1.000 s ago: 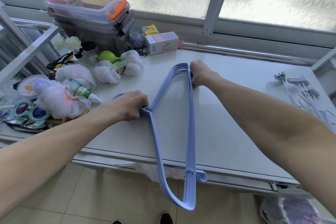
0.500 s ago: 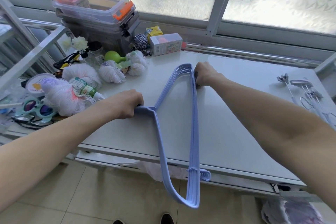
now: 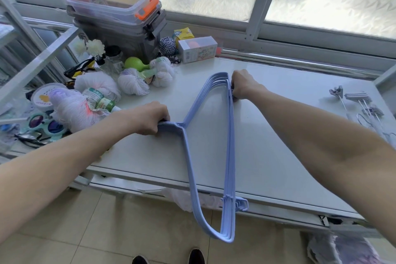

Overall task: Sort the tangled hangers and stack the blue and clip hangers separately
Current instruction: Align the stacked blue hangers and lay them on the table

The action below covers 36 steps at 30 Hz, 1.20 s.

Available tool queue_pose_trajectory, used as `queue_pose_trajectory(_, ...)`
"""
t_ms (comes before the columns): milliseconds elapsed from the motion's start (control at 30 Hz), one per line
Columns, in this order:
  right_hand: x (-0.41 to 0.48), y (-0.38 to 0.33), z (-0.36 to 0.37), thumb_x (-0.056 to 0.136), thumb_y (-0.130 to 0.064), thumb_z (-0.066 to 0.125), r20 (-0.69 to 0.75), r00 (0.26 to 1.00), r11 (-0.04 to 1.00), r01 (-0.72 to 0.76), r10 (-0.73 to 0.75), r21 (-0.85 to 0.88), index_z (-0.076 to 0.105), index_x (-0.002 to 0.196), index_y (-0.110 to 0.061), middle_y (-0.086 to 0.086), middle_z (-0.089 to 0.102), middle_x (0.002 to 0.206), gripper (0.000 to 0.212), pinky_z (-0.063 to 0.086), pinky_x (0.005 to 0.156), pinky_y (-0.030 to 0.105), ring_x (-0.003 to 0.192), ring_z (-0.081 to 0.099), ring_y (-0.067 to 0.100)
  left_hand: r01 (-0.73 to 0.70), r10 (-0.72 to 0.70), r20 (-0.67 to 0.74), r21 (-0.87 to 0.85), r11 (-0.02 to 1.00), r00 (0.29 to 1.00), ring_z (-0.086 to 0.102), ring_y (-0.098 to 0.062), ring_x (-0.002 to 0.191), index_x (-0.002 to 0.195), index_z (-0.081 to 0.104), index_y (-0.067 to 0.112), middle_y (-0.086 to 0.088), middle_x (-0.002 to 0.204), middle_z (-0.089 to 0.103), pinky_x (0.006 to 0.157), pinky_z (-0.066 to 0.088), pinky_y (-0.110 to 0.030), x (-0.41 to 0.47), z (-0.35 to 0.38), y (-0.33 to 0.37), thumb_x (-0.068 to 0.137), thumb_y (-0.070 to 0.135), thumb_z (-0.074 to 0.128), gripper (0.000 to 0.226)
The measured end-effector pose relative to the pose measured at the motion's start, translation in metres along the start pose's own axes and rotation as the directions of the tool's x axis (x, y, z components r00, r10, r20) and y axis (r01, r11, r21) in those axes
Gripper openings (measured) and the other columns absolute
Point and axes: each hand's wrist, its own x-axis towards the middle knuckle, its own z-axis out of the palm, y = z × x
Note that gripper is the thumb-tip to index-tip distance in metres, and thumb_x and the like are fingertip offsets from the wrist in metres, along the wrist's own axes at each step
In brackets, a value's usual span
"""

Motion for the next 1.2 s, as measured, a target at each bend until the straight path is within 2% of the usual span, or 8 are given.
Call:
queue_pose_trajectory(67,0.001,-0.001,0.0,0.075,0.005,0.068,-0.005,1.0,1.0,-0.003,0.003,-0.002,0.039,0.061,-0.012,0.012,0.045,0.083,0.037,0.039,0.059,0.031,0.067,0.048,0.031,-0.028,0.031,0.067,-0.041,0.999,0.997,0.06,-0.025,0.073,0.067,0.06,0.02,-0.002,0.064,0.06,0.089,0.051,-0.043,-0.001,-0.003,-0.003,0.069,0.013,0.073,0.015)
queue_pose_trajectory(133,0.002,-0.001,0.0,0.075,0.004,0.068,-0.006,1.0,1.0,-0.006,0.006,-0.002,0.04,0.063,-0.011,0.013,0.046,0.085,0.034,0.039,0.06,0.031,0.069,0.049,0.031,-0.043,0.047,0.081,-0.045,0.998,0.996,0.059,-0.025,0.071,0.066,0.058,0.02,0.001,0.057,0.055,0.097,0.046,-0.047,-0.002,-0.004,-0.006,0.073,0.012,0.069,0.016)
queue_pose_trajectory(300,0.002,-0.004,-0.001,0.076,0.0,0.07,0.002,1.0,1.0,-0.023,0.023,0.006,0.046,0.077,-0.01,0.012,0.047,0.089,0.025,0.041,0.063,0.032,0.074,0.05,0.031,-0.028,0.028,0.042,0.006,1.0,0.999,0.059,-0.033,0.079,0.061,0.052,0.017,-0.012,0.068,0.059,0.069,0.051,-0.041,-0.007,-0.007,-0.001,0.077,0.011,0.065,0.022)
queue_pose_trajectory(600,0.004,-0.002,0.001,0.076,-0.002,0.07,-0.004,1.0,1.0,-0.024,0.024,0.012,0.038,0.064,-0.015,0.008,0.045,0.079,0.037,0.039,0.061,0.03,0.07,0.048,0.03,-0.01,0.011,-0.028,0.016,1.0,1.0,0.044,-0.027,0.058,0.051,0.041,0.016,-0.008,0.056,0.047,0.051,0.038,-0.035,-0.01,-0.005,0.001,0.075,0.004,0.058,0.032)
queue_pose_trajectory(767,0.005,0.0,0.003,0.073,-0.003,0.073,0.003,1.0,0.999,-0.028,0.028,0.016,0.043,0.068,-0.013,0.006,0.042,0.076,0.033,0.039,0.058,0.031,0.061,0.047,0.025,-0.03,0.031,-0.034,0.049,0.998,0.999,0.055,-0.031,0.073,0.055,0.046,0.021,0.0,0.064,0.047,0.061,0.048,-0.038,-0.011,-0.005,0.0,0.075,0.006,0.057,0.027)
queue_pose_trajectory(900,0.006,0.001,0.004,0.075,-0.003,0.07,0.002,1.0,1.0,-0.015,0.015,-0.003,0.038,0.064,-0.016,0.006,0.042,0.076,0.037,0.04,0.059,0.032,0.065,0.047,0.027,-0.005,0.006,-0.027,0.068,0.998,1.0,0.058,-0.024,0.075,0.074,0.061,0.022,0.009,0.07,0.046,0.064,0.051,-0.037,-0.015,-0.004,-0.001,0.072,0.012,0.068,0.012)
queue_pose_trajectory(1067,0.008,0.003,0.006,0.077,-0.002,0.067,0.005,1.0,1.0,-0.004,0.004,0.0,0.038,0.062,-0.016,0.005,0.039,0.072,0.035,0.039,0.058,0.032,0.057,0.043,0.023,0.018,-0.013,-0.042,0.115,0.993,0.999,0.059,-0.026,0.08,0.079,0.062,0.022,0.006,0.076,0.045,0.066,0.052,-0.042,-0.015,-0.004,0.0,0.074,0.009,0.064,0.014)
queue_pose_trajectory(1200,0.009,0.004,0.007,0.078,-0.001,0.067,0.005,1.0,1.0,0.001,-0.001,-0.009,0.038,0.062,-0.016,0.004,0.037,0.071,0.036,0.038,0.059,0.031,0.057,0.042,0.023,0.029,-0.029,0.005,0.036,0.999,1.0,0.06,-0.023,0.081,0.091,0.068,0.018,0.007,0.079,0.053,0.067,0.053,-0.037,-0.018,-0.013,0.005,0.071,0.005,0.071,0.024)
